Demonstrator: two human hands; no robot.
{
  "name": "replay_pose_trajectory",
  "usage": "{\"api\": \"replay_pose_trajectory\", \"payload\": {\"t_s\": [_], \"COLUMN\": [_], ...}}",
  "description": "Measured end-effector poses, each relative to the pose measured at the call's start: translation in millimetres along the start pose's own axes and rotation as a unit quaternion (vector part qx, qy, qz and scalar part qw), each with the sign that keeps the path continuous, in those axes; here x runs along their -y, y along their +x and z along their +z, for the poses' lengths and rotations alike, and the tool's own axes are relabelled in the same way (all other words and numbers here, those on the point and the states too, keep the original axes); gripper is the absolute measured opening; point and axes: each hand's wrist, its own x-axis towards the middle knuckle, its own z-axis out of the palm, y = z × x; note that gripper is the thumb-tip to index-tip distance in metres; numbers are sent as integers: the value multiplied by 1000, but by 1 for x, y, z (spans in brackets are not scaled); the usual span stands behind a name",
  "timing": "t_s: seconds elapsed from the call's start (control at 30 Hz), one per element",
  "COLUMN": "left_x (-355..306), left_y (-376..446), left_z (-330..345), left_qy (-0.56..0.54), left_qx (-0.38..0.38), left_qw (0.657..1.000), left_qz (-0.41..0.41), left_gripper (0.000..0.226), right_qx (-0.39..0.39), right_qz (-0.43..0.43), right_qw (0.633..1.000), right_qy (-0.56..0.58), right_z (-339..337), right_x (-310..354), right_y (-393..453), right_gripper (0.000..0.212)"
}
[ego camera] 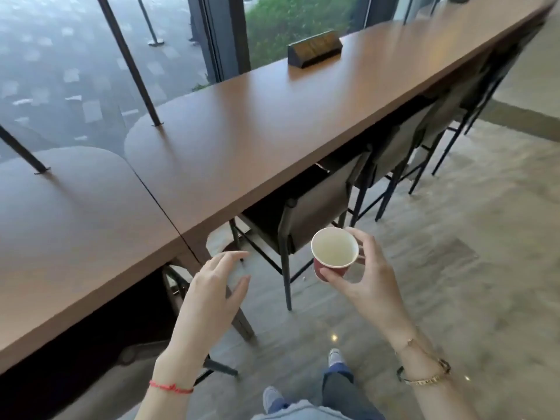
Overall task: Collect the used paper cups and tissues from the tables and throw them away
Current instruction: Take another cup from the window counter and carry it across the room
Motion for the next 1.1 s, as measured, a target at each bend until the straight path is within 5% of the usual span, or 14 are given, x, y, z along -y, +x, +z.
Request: {"api": "replay_pose_trajectory", "payload": {"t_s": [0.53,1.1], "left_x": [-225,-507], "left_y": [8,4], "left_z": [194,426], "left_qy": [-11,-11], "left_qx": [171,326], "left_qw": [959,851], "left_qz": [225,412], "left_gripper": [37,38], "right_qx": [-238,-459], "right_qz": [163,321], "right_qw": [957,825], "right_qy": [-44,-76], "right_z": [-232,-457], "right_x": [-124,-242], "right_y": [-162,-298], "right_gripper": [74,69]}}
